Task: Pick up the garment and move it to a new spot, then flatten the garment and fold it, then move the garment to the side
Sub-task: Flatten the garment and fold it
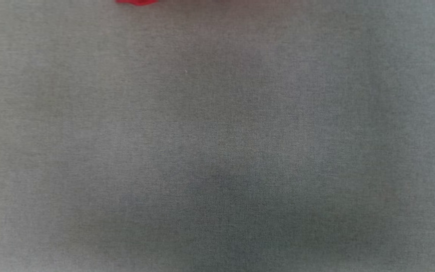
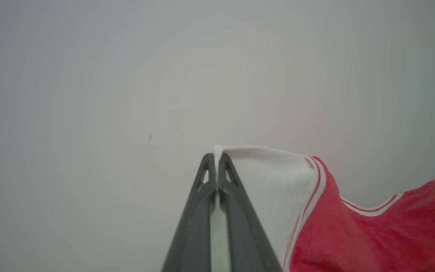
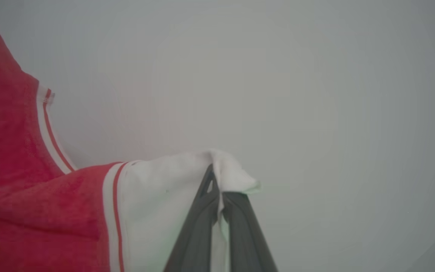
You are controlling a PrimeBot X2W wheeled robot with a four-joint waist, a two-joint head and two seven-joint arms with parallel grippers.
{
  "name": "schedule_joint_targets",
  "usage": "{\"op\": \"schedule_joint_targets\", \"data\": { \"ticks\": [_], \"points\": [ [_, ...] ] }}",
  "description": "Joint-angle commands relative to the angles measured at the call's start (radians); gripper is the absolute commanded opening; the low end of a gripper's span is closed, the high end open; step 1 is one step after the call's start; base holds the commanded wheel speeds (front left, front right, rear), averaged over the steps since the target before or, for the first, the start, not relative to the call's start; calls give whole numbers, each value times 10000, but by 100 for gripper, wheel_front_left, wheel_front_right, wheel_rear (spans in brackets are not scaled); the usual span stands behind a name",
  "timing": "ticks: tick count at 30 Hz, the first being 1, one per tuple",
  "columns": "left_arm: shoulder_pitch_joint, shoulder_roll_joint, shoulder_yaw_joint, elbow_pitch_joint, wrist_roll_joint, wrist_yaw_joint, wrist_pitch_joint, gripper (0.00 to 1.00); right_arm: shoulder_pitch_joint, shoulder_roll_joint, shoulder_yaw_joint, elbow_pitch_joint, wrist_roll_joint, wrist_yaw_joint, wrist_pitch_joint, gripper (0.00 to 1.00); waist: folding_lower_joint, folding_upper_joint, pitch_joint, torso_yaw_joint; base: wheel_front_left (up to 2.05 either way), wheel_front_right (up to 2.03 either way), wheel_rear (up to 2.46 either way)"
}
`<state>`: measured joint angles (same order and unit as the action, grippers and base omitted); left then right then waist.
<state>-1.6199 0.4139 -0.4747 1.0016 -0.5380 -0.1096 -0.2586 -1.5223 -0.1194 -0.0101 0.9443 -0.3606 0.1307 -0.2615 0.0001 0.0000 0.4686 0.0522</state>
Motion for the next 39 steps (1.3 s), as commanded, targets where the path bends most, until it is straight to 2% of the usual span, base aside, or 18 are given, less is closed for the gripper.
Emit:
{"op": "schedule_joint_targets", "data": {
  "ticks": [1, 4, 7, 11, 13, 18, 19, 20, 22, 25, 27, 30, 33, 39],
  "points": [
    [274, -100, -41, 167, -96, -85, -72, 0, 329, 56, -75, 293, 150, 1, -38, 0, -1, 0, -203, 33, 0, 0, 0],
    [979, -248, -258, 729, -503, -189, 358, 0, 750, 205, -110, 1143, 651, 1, -40, 0, -1, 0, -617, 61, 0, 0, 0],
    [1794, -429, -693, 672, -1163, -205, 1407, 0, 1205, 367, 275, 2169, 1330, 1, -2, 0, -1, 0, -1133, 70, 0, 0, 0],
    [3104, -40, -1245, 9, -2352, -209, 3100, 0, 1765, 542, 905, 3074, 2679, 1, 148, 0, -1, 0, -1834, 77, 0, 0, 0],
    [3461, 103, -1398, -218, -2596, -210, 3492, 0, 1995, 586, 1097, 3171, 3059, 1, 248, 0, -1, 0, -2018, 75, 0, 0, 0],
    [5288, 885, -1874, -1584, -3820, -212, 5145, 0, 3410, 673, 3143, 3199, 4793, 1, 925, 0, -1, 0, -2818, 44, 0, 0, 0],
    [6028, 1314, -2007, -2210, -4001, -213, 5594, 0, 4140, 692, 3934, 2748, 5817, 1, 1453, 0, -1, 0, -3128, 34, 0, 0, 0],
    [6438, 1509, -2063, -2533, -4100, -207, 5801, 0, 4566, 688, 4440, 2323, 6351, 1, 1807, 0, -1, 0, -3260, 42, 0, 0, 0],
    [7253, 1826, -2063, -3306, -4322, 9, 6084, 0, 5467, 158, 5460, 1236, 7485, 1, 2584, 0, -1, 0, -3477, 35, 0, 0, 0],
    [8624, 2397, -2038, -4844, -4634, 604, 6417, 0, 6826, -1275, 6921, -1073, 9268, 1, 3864, 0, -1, 0, -3693, 29, 0, 0, 0],
    [9586, 2898, -1999, -6026, -4828, 1020, 6528, 0, 7616, -2386, 7536, -2677, 10340, 1, 4573, 0, -1, 0, -3740, 11, 0, 0, 0],
    [11121, 3556, -1931, -7732, -5033, 1838, 6468, 0, 8661, -3985, 8062, -4610, 11355, 3, 5300, 0, -1, 0, -3750, -14, 0, 0, 0],
    [12433, 4108, -1791, -9029, -5328, 2577, 6292, 0, 9529, -5117, 7989, -5816, 12035, 1, 5659, 0, -1, 0, -3691, -17, 0, 0, 0],
    [14188, 4681, -1715, -10177, -5705, 3433, 6011, 0, 10975, -6221, 7971, -7162, 12652, 3, 6482, 0, -1, 0, -3615, 19, 0, 0, 0]
  ]
}}
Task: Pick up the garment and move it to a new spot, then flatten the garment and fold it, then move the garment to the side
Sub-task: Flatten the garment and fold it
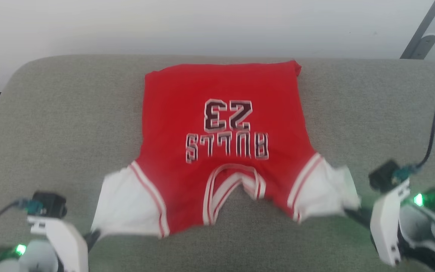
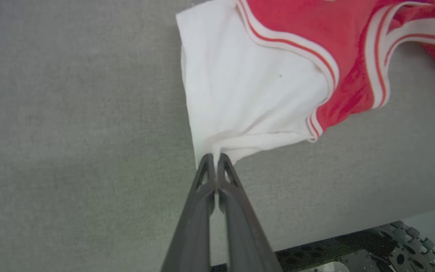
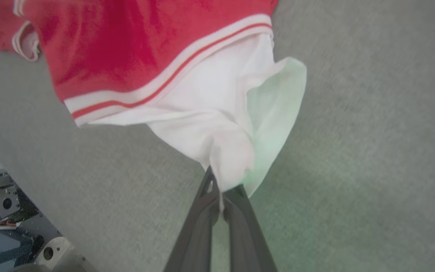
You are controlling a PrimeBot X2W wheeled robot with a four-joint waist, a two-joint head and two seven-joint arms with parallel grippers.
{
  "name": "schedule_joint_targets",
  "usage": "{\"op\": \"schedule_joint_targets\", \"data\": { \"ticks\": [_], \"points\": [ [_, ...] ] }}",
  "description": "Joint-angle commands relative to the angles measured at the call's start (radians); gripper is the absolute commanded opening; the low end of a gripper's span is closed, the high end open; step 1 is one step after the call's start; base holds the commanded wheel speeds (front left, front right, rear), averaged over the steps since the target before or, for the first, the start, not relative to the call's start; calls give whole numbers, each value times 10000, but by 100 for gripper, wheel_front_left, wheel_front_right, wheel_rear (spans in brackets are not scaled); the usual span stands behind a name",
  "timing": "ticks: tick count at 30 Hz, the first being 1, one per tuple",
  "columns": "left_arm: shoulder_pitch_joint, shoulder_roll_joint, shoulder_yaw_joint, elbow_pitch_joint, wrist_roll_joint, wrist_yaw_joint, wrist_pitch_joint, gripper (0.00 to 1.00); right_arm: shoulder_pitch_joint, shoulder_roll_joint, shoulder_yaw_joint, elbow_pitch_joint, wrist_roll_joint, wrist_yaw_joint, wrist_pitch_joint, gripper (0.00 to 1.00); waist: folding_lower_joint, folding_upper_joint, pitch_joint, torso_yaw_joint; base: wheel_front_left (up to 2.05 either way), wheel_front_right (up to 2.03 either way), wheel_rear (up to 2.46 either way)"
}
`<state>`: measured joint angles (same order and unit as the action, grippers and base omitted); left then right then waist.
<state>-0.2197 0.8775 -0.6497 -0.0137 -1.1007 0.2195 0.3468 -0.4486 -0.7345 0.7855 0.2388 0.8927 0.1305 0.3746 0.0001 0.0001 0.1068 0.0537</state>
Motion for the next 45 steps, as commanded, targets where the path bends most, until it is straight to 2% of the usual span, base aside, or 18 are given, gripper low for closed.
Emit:
{"op": "schedule_joint_targets", "data": {
  "ticks": [1, 5, 11, 17, 18, 19, 20, 24, 29, 34, 38, 40, 45],
  "points": [
    [392, 143, 18, -82, -77, 228, -38, 0, 425, -207, 9, -269, 173, 3, 286, 0, -1, -1, 7, 2, 0, 0, 0],
    [1026, 461, -48, -84, -25, 523, -178, 0, 1135, -524, -30, -797, 506, 5, 877, 0, -1, -1, 59, -58, 0, 0, 0],
    [1656, 505, -72, 112, -389, 909, -55, 0, 2170, -659, -372, -1103, 998, 3, 1697, 0, -1, -1, 176, -70, 0, 0, 0],
    [1794, 400, -75, 115, -438, 901, -206, 0, 2680, -512, -832, -1149, 828, 2, 1952, 0, -1, -1, 405, -77, 0, 0, 0],
    [1763, 363, -71, 122, -426, 908, -221, 0, 2717, -446, -996, -1058, 744, -5, 2011, 5, -1, -1, 452, -77, 0, 0, 0],
    [1734, 313, -67, 123, -440, 914, -232, 0, 2720, -366, -1130, -1021, 627, -8, 2047, 45, -1, -1, 502, -77, 0, 0, 0],
    [1691, 267, -70, 113, -422, 890, -260, 0, 2738, -273, -1315, -970, 541, -9, 2129, 100, -1, -1, 544, -83, 0, 0, 0],
    [1514, 70, -29, 43, -332, 825, -504, 0, 2748, -53, -2145, -1140, 210, -20, 2615, 100, -1, -1, 707, -54, 0, 0, 0],
    [1252, -185, -40, -95, -139, 763, -760, 0, 2440, 321, -4048, -2486, -501, 5, 3325, 100, -1, -1, 904, 100, 0, 0, 0],
    [838, -359, -212, -273, 256, 630, -775, 0, 1241, 1513, -5459, -2894, -2048, 5, 3428, 100, -1, -1, 1208, 368, 0, 0, 0],
    [399, -602, -359, -329, 462, 515, -732, 0, -375, 2615, -5803, -2099, -3400, 3, 2879, 100, -1, -1, 1556, 661, 0, 0, 0],
    [154, -784, -417, -355, 555, 449, -731, 0, -1246, 3162, -5940, -1251, -3974, 3, 2461, 100, -1, -1, 1736, 831, 0, 0, 0],
    [-395, -1142, -643, -274, 878, 261, -656, 0, -3320, 3907, -6159, 1309, -5093, 3, 1706, 100, -1, -1, 2169, 1327, 0, 0, 0]
  ]
}}
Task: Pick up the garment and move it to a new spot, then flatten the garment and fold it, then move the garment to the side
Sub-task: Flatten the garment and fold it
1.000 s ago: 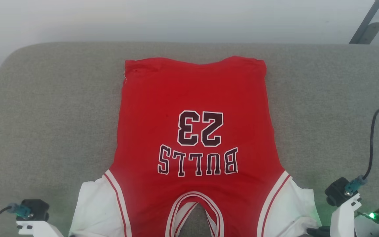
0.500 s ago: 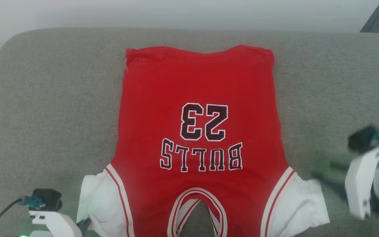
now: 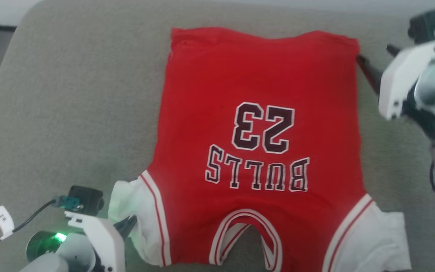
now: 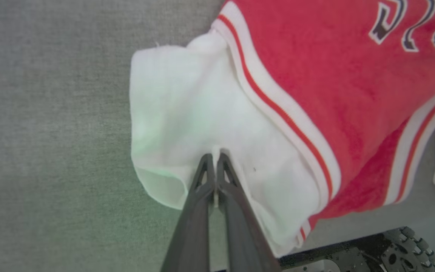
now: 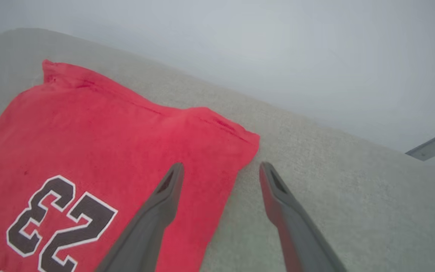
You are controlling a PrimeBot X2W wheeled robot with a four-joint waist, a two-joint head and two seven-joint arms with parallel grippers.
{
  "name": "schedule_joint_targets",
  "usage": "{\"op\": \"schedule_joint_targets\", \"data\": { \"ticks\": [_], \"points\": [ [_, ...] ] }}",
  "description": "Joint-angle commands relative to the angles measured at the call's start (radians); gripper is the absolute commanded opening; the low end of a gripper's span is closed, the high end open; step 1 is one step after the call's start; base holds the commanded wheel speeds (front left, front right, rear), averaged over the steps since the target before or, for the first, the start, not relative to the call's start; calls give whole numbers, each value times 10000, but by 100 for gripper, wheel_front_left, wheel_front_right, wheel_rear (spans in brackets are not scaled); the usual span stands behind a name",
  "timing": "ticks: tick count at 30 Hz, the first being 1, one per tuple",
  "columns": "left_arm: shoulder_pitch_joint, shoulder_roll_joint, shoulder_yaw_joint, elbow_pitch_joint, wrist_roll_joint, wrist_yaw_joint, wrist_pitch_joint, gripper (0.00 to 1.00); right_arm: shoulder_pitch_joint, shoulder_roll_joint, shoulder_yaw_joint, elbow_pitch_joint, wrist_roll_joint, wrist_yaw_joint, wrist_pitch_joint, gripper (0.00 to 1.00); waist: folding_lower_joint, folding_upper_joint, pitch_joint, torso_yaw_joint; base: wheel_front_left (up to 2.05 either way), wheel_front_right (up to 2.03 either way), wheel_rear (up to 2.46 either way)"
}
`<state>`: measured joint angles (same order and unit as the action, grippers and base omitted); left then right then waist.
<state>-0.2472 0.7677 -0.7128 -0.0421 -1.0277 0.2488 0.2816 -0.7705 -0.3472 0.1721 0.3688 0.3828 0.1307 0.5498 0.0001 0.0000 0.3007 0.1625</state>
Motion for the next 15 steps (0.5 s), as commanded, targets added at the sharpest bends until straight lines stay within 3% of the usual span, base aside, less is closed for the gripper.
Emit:
{"op": "schedule_joint_targets", "data": {
  "ticks": [1, 9, 15],
  "points": [
    [-221, -112, -54, 42, 178, -84, 34, 0, -476, 102, -171, 620, -198, 1, -139, 100, -1, 0, 308, 334, 0, 0, 0],
    [-939, -665, -326, 385, 351, -463, 123, 0, -2844, 328, -1256, 4777, -1573, 1, 443, 100, -1, 0, 915, 1068, 0, 0, 0],
    [-1287, -1005, -454, 705, 424, -699, 104, 0, -3740, 479, -2001, 6555, -2107, 1, 1356, 100, -1, 0, 1232, 1404, 0, 0, 0]
  ]
}}
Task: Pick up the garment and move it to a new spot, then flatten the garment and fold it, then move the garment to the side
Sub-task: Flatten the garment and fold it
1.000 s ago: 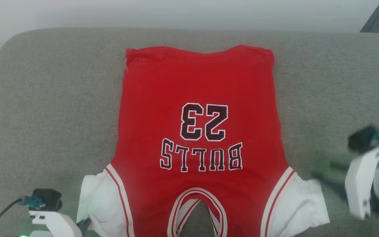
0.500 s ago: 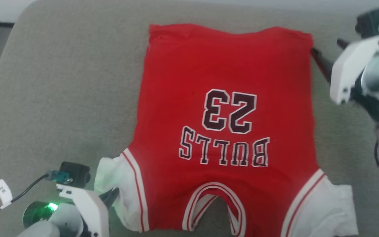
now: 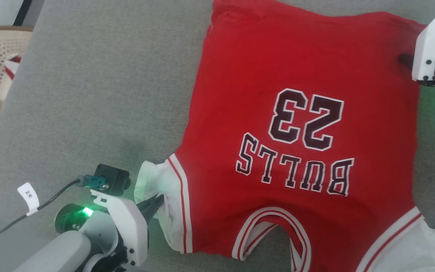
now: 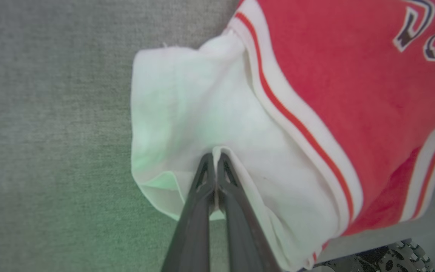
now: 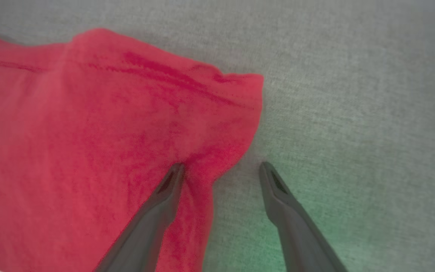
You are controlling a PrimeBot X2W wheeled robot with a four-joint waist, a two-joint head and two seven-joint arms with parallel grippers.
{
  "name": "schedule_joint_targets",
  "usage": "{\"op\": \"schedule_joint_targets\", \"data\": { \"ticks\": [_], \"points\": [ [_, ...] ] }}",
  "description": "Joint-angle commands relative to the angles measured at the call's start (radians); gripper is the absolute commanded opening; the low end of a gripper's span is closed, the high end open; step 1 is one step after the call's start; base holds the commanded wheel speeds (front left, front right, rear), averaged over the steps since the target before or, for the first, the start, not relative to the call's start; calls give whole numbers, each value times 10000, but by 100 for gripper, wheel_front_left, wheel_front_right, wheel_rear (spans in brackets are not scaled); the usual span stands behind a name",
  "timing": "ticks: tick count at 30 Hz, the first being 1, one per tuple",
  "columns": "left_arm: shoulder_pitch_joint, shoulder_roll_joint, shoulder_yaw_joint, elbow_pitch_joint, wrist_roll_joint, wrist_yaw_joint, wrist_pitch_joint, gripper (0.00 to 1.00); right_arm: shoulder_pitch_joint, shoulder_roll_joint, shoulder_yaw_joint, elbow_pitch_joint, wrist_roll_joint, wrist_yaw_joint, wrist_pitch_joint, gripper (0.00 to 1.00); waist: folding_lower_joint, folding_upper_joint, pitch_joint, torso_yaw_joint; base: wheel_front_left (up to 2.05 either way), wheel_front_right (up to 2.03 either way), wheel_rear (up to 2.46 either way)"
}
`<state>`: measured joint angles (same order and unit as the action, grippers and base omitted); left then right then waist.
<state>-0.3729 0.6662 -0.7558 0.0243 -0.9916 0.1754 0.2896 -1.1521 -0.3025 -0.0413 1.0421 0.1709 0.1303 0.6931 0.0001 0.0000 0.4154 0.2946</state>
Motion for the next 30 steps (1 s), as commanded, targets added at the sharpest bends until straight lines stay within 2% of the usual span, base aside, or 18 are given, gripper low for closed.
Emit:
{"op": "schedule_joint_targets", "data": {
  "ticks": [1, 3, 5, 12, 20, 24, 28, 30],
  "points": [
    [-70, -40, -44, 111, 66, -4, 28, 0, -31, 26, -55, 147, -78, 8, 111, 100, -1, 0, 123, 123, 0, 0, 0],
    [-165, -141, -82, 272, 65, -70, 18, 0, -42, 101, -214, 775, -317, 7, 542, 100, -1, 0, 156, 186, 0, 0, 0],
    [-214, -214, -86, 432, 29, -139, 2, 0, -114, 152, -179, 1120, -637, 7, 722, 1, -1, 0, 182, 212, 0, 0, 0],
    [-180, -144, 35, 905, -73, -97, -100, 0, -471, 193, -63, 1362, -1258, 4, 231, 0, -1, 0, -165, -72, 0, 0, 0],
    [314, 485, 348, 765, -245, 174, -199, 0, 14, 732, 1247, 836, -245, 5, 43, 0, -1, 0, -1052, -1024, 0, 0, 0],
    [605, 869, 492, 561, -311, 329, -224, 0, 780, 701, 2305, -220, 994, 5, 232, 0, -1, 0, -1439, -1570, 0, 0, 0],
    [895, 1197, 637, 362, -407, 473, -281, 0, 1981, 318, 3312, -1996, 2428, 5, 608, 0, -1, 0, -1747, -2109, 0, 0, 0],
    [1036, 1355, 708, 277, -430, 515, -272, 0, 2630, -89, 3612, -3002, 3038, 5, 835, 0, -1, 0, -1878, -2376, 0, 0, 0]
  ]
}}
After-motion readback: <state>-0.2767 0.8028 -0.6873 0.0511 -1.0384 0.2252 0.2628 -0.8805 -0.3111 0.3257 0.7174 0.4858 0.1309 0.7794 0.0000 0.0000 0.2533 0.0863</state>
